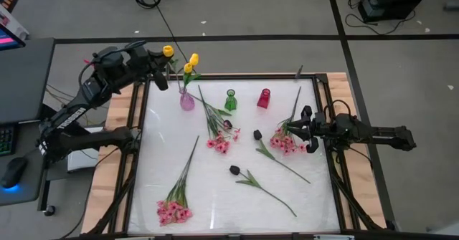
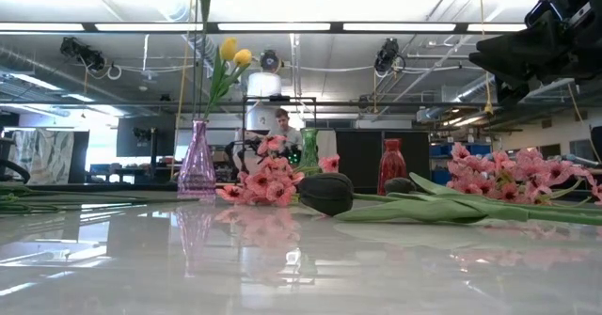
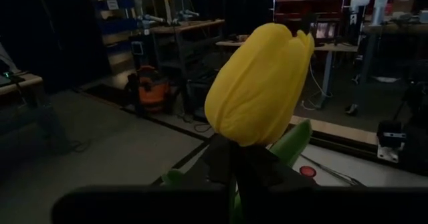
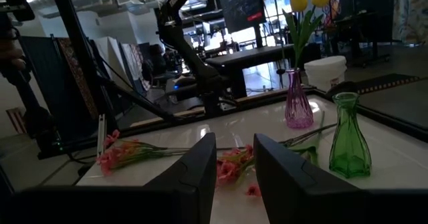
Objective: Sort flowers into vase by color
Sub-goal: Put the yellow flower into the purple vase
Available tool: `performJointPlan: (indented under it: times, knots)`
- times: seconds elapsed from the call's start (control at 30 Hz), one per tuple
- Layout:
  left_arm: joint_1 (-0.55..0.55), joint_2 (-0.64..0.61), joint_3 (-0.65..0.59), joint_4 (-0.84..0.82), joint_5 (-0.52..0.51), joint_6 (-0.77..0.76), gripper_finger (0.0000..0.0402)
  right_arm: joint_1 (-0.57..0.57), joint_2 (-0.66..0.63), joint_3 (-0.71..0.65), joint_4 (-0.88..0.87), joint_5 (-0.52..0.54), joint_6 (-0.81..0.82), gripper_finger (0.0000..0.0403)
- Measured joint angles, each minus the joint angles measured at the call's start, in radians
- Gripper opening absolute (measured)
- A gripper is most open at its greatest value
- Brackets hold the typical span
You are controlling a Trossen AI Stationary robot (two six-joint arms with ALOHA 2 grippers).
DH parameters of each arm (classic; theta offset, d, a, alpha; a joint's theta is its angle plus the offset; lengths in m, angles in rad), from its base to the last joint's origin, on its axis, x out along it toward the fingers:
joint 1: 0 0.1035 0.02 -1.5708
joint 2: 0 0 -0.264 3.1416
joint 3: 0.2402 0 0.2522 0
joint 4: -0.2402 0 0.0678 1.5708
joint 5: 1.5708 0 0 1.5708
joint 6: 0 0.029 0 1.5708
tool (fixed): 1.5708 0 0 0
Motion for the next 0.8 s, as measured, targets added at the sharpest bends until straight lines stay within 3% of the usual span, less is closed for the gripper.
performJointPlan:
  times: [0.53, 0.8]
  knots:
    - [0.031, 0.000, -0.010, 0.016, -0.001, 0.012, 0.0015, 0.000, 0.000, 0.000, 0.000, 0.000, 0.000, 0.0110]
    - [0.030, -0.011, -0.092, 0.039, -0.001, -0.020, 0.0015, 0.000, 0.000, 0.000, 0.000, 0.000, 0.000, 0.0110]
